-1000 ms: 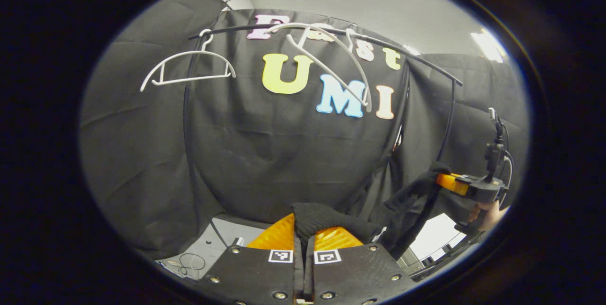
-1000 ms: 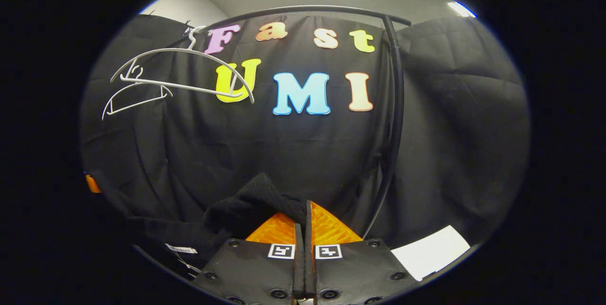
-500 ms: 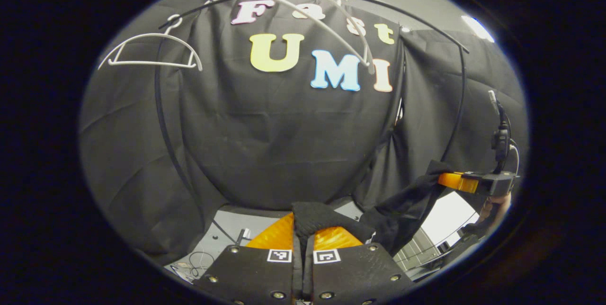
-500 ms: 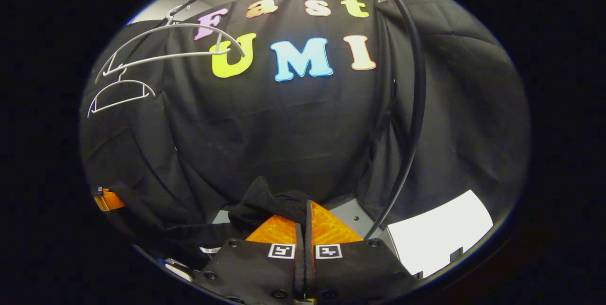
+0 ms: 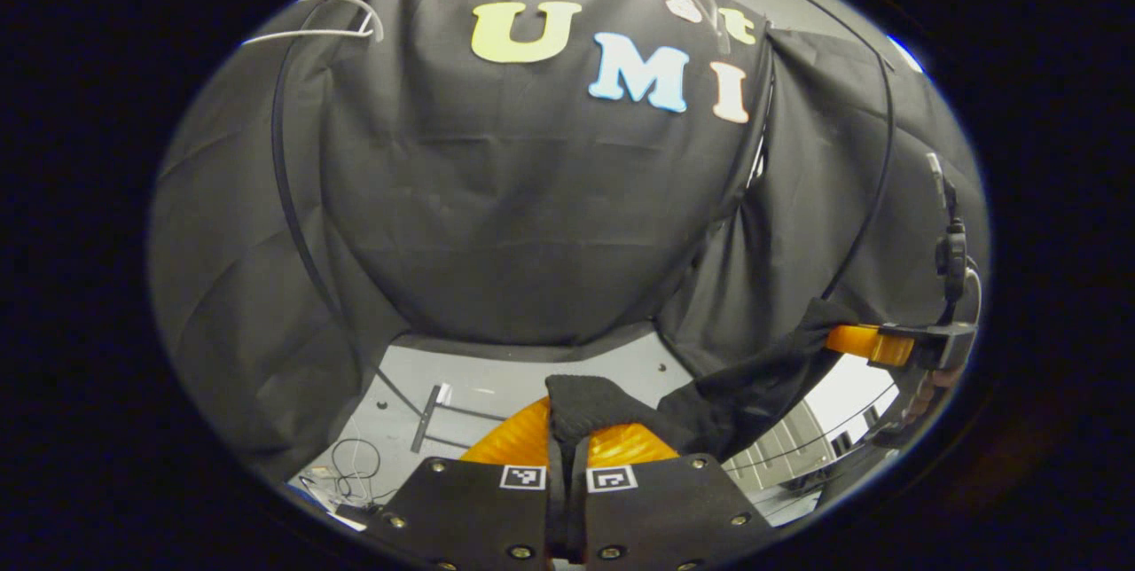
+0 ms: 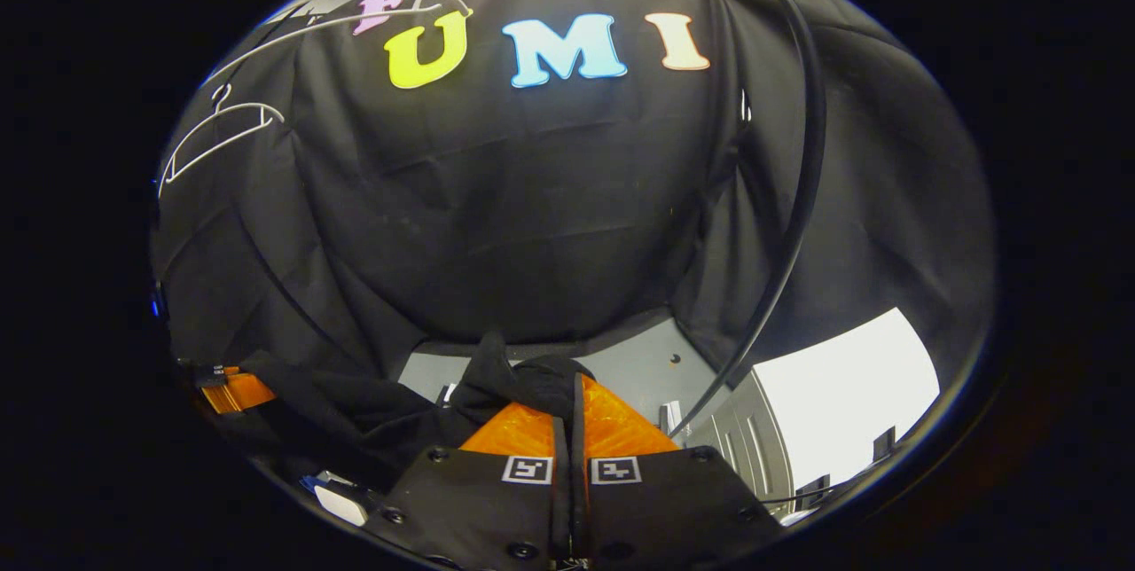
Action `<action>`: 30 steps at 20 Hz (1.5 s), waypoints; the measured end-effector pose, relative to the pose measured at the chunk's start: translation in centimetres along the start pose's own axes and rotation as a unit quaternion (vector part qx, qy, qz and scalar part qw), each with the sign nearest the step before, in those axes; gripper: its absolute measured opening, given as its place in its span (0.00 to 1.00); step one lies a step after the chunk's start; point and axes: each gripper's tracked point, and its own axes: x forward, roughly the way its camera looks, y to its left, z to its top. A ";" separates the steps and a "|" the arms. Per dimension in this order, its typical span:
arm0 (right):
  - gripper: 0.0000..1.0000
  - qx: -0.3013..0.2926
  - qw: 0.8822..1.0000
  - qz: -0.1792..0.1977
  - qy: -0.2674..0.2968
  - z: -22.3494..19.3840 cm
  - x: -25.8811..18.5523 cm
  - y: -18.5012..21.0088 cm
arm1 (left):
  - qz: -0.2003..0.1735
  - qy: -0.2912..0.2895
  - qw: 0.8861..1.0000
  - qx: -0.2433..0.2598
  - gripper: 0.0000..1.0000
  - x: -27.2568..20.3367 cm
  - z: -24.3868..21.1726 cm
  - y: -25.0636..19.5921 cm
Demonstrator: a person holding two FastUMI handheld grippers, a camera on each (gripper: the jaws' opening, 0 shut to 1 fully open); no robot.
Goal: Grasp the clothes on the hanger with both hands and then place them into the laundry hamper below.
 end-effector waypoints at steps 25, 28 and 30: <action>0.18 0.011 0.989 -0.007 0.146 -8.0 4.0 1.4 | -0.010 0.101 0.995 0.000 0.02 2.4 -9.2 -0.5; 0.28 0.018 0.987 0.004 0.158 -9.6 2.0 1.9 | 0.001 0.098 0.995 -0.005 0.27 2.0 -9.5 -0.3; 0.50 0.014 0.987 0.010 0.160 -9.6 1.4 2.4 | 0.001 0.091 0.996 -0.013 0.36 1.1 -8.9 0.1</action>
